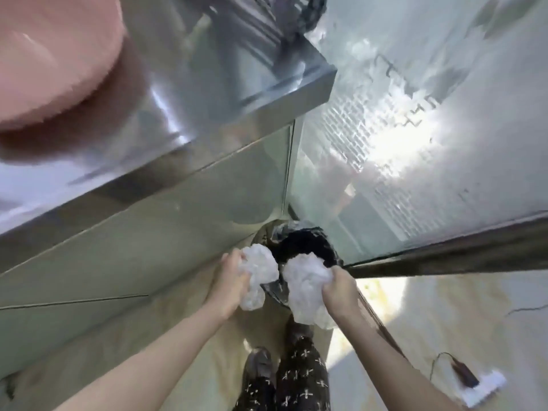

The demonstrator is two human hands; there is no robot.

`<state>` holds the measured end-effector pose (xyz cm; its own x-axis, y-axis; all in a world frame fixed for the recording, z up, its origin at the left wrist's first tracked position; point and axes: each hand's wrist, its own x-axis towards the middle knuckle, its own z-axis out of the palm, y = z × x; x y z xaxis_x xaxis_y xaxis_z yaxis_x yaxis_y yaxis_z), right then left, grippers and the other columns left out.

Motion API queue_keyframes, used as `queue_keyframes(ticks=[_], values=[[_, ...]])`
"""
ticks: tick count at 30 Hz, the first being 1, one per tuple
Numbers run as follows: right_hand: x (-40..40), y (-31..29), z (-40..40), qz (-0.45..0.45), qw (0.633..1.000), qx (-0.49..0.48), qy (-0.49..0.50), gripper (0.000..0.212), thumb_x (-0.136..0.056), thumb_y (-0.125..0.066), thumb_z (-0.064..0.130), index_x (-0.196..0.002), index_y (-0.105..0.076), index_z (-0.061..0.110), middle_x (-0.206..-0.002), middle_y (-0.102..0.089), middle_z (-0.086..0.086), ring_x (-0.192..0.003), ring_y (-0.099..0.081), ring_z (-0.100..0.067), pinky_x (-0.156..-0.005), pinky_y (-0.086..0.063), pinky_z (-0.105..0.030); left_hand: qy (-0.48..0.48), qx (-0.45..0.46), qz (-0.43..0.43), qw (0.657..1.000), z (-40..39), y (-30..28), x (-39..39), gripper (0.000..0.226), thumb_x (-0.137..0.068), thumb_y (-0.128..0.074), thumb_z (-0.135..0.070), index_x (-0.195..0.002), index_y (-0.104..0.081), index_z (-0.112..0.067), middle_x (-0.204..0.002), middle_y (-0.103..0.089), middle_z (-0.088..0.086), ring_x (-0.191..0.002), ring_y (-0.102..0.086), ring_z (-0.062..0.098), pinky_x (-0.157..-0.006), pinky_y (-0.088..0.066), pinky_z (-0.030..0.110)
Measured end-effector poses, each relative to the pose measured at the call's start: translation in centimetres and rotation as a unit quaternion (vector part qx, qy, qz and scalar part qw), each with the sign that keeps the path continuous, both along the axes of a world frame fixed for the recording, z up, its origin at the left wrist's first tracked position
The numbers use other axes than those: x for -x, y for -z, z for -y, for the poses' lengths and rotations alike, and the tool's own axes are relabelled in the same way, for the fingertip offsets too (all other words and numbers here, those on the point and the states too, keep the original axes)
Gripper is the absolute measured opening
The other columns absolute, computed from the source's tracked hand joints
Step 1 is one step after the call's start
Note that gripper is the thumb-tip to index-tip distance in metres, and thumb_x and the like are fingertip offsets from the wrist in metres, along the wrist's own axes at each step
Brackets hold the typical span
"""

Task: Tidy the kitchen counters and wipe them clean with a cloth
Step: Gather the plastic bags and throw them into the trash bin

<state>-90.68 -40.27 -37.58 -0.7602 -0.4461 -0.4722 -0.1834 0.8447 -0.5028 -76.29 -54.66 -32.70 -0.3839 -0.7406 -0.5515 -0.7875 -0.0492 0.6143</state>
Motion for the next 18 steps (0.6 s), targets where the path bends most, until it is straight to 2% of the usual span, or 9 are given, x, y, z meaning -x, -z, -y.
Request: queue_keyframes(ticks=[2,6,8,9,10,12,14,16,18], values=[[1.1,6.3,1.9,-0.016,0.999,-0.003,-0.029,0.028,-0.075,-0.038,-0.008,-0.061,-0.034,0.015,-0.068,-0.044,-0.002,-0.065,-0.044,-0.024,-0.053,-0.026,-0.028,-0.01,0.004,-0.007,1.0,1.2,5.3,1.1,0.023,-0.073,-0.044,0.006,-0.086,-0.044,-0.013,-0.093,-0.043,0.008,-0.074,-0.044,0.02,-0.06,-0.039,0.034],[2.3,16.8,4.9,-0.061,0.996,-0.022,-0.055,0.017,-0.084,-0.036,-0.004,-0.077,-0.041,0.01,-0.084,-0.046,-0.007,-0.071,-0.044,-0.022,-0.057,-0.03,-0.027,-0.023,0.013,-0.031,0.999,3.2,13.8,1.9,0.027,-0.076,-0.049,0.007,-0.088,-0.045,-0.017,-0.102,-0.043,0.007,-0.084,-0.041,0.019,-0.058,-0.032,0.024],[2.4,21.2,5.8,-0.077,0.993,-0.058,-0.066,0.017,-0.087,-0.038,-0.004,-0.095,-0.048,0.008,-0.099,-0.05,-0.01,-0.08,-0.05,-0.025,-0.063,-0.036,-0.03,-0.003,0.02,-0.039,0.999,4.1,16.8,2.0,0.029,-0.077,-0.047,0.008,-0.089,-0.045,-0.018,-0.105,-0.042,0.003,-0.083,-0.042,0.017,-0.058,-0.031,0.018],[2.5,23.2,6.0,-0.06,0.989,-0.097,-0.091,0.022,-0.089,-0.04,-0.001,-0.108,-0.049,0.007,-0.11,-0.05,-0.011,-0.093,-0.052,-0.028,-0.069,-0.041,-0.033,0.01,0.021,-0.041,0.999,4.6,17.9,2.1,0.031,-0.078,-0.046,0.009,-0.088,-0.044,-0.02,-0.106,-0.041,0.001,-0.081,-0.042,0.015,-0.058,-0.031,0.018],[2.6,25.1,6.1,-0.023,0.98,-0.146,-0.132,0.031,-0.091,-0.045,0.007,-0.122,-0.043,0.006,-0.123,-0.046,-0.013,-0.109,-0.05,-0.031,-0.082,-0.045,-0.037,0.021,0.025,-0.04,0.999,4.9,18.8,2.2,0.032,-0.077,-0.045,0.009,-0.086,-0.043,-0.021,-0.105,-0.041,0.0,-0.079,-0.042,0.012,-0.058,-0.031,0.018],[3.0,27.3,5.9,0.1,0.951,-0.219,-0.193,0.076,-0.085,-0.061,0.034,-0.143,-0.019,0.007,-0.146,-0.025,-0.017,-0.134,-0.027,-0.036,-0.108,-0.03,-0.046,0.028,0.026,-0.042,0.998,5.2,19.8,2.5,0.031,-0.078,-0.045,0.009,-0.086,-0.043,-0.021,-0.105,-0.041,0.0,-0.074,-0.041,0.004,-0.056,-0.032,0.018],[3.6,27.3,5.7,0.239,0.936,-0.197,-0.168,0.11,-0.074,-0.07,0.048,-0.148,0.003,0.012,-0.155,0.0,-0.018,-0.142,-0.005,-0.036,-0.115,-0.015,-0.048,0.039,0.027,-0.053,0.997,4.9,19.8,3.1,0.029,-0.079,-0.044,0.008,-0.091,-0.042,-0.018,-0.107,-0.039,0.001,-0.073,-0.039,0.001,-0.052,-0.032,0.013],[4.2,25.4,5.7,0.31,0.939,-0.103,-0.102,0.109,-0.074,-0.07,0.049,-0.148,0.005,0.019,-0.156,0.011,-0.013,-0.144,0.004,-0.031,-0.117,-0.008,-0.046,0.067,0.019,-0.059,0.996,4.0,19.4,3.7,0.029,-0.08,-0.043,0.006,-0.096,-0.041,-0.018,-0.11,-0.031,0.0,-0.077,-0.038,-0.002,-0.052,-0.034,0.011],[4.7,22.4,5.7,0.326,0.944,-0.013,-0.052,0.086,-0.084,-0.061,0.043,-0.149,-0.009,0.02,-0.157,0.007,-0.009,-0.145,0.002,-0.025,-0.116,-0.007,-0.042,0.133,0.018,-0.065,0.989,2.5,18.7,4.5,0.028,-0.079,-0.04,0.006,-0.097,-0.041,-0.016,-0.11,-0.023,-0.002,-0.082,-0.04,0.005,-0.057,-0.039,0.012]])
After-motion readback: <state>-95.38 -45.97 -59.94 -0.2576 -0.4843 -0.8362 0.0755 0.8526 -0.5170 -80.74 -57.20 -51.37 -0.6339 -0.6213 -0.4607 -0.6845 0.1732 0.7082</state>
